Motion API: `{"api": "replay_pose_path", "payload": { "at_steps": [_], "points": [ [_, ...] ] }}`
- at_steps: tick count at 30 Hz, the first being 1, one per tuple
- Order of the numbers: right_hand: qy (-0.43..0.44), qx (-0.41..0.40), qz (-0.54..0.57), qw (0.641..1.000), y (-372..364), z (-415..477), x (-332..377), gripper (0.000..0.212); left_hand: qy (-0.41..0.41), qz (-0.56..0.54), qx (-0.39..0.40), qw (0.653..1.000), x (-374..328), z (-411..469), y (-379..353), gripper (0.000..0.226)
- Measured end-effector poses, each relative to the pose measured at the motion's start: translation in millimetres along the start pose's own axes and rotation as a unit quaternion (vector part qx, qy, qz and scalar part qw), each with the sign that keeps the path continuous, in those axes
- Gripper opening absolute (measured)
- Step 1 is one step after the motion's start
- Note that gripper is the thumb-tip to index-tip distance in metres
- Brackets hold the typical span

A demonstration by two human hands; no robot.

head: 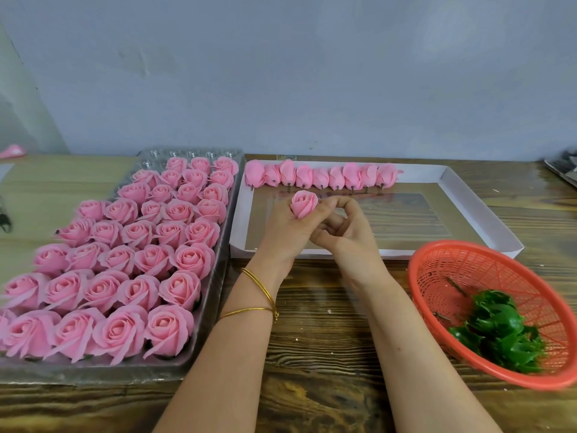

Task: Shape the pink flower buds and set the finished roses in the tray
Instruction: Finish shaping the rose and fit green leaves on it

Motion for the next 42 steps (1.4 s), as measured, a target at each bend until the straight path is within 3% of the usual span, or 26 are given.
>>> {"api": "replay_pose_path", "payload": {
  "at_steps": [2, 6, 11, 14, 18, 22, 29, 33, 37, 42],
  "points": [
    [-0.011, -0.011, 0.0, 1.0, 2.0, -0.4, 2.3, 0.042, -0.011, 0.012, -0.011, 1.0, -0.1, -0.4, 0.7, 0.025],
    [-0.012, -0.071, -0.007, 0.997, 9.9, 0.3, 8.8, 0.038, -0.056, 0.053, -0.038, 0.996, -4.2, 0.2, 4.9, 0.013],
    [0.046, -0.141, -0.023, 0.989, 10.6, 0.8, 15.2, 0.005, -0.072, 0.168, -0.038, 0.982, -3.3, 0.9, 3.5, 0.024],
    [0.081, -0.154, -0.051, 0.983, 8.8, 0.3, 18.8, 0.021, -0.084, 0.234, -0.02, 0.968, -2.3, 0.3, -1.9, 0.021],
    [0.091, -0.143, -0.058, 0.984, 3.3, -0.1, 20.2, 0.022, -0.077, 0.288, 0.022, 0.954, -2.4, -1.0, -9.3, 0.015],
    [0.101, -0.133, -0.089, 0.982, -0.7, -0.6, 20.1, 0.021, -0.104, 0.366, 0.044, 0.924, -5.8, -3.8, -15.0, 0.03],
    [0.086, -0.152, -0.121, 0.977, -2.1, 2.1, 9.4, 0.027, -0.102, 0.4, 0.027, 0.91, -0.2, -3.7, -15.2, 0.018],
    [0.089, -0.15, -0.178, 0.968, -4.3, 2.3, 6.5, 0.023, -0.113, 0.43, 0.007, 0.896, 0.5, -4.2, -15.6, 0.036],
    [0.077, -0.137, -0.207, 0.965, -8.2, 1.2, 6.1, 0.023, -0.111, 0.46, -0.006, 0.881, 3.6, -2.7, -17.4, 0.022],
    [0.078, -0.109, -0.225, 0.965, -10.9, 1.2, 3.8, 0.028, -0.128, 0.439, -0.026, 0.889, 3.5, -1.7, -15.8, 0.021]
  ]
}}
Point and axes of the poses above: each hand's wrist, its own z-axis towards the middle knuckle, its own y-axis out of the back of the hand, x = y × z, the point moved 3 cm from there along z, towards the middle knuckle, and after that the axes turned 1 degree about x, right-handed, at the moved point
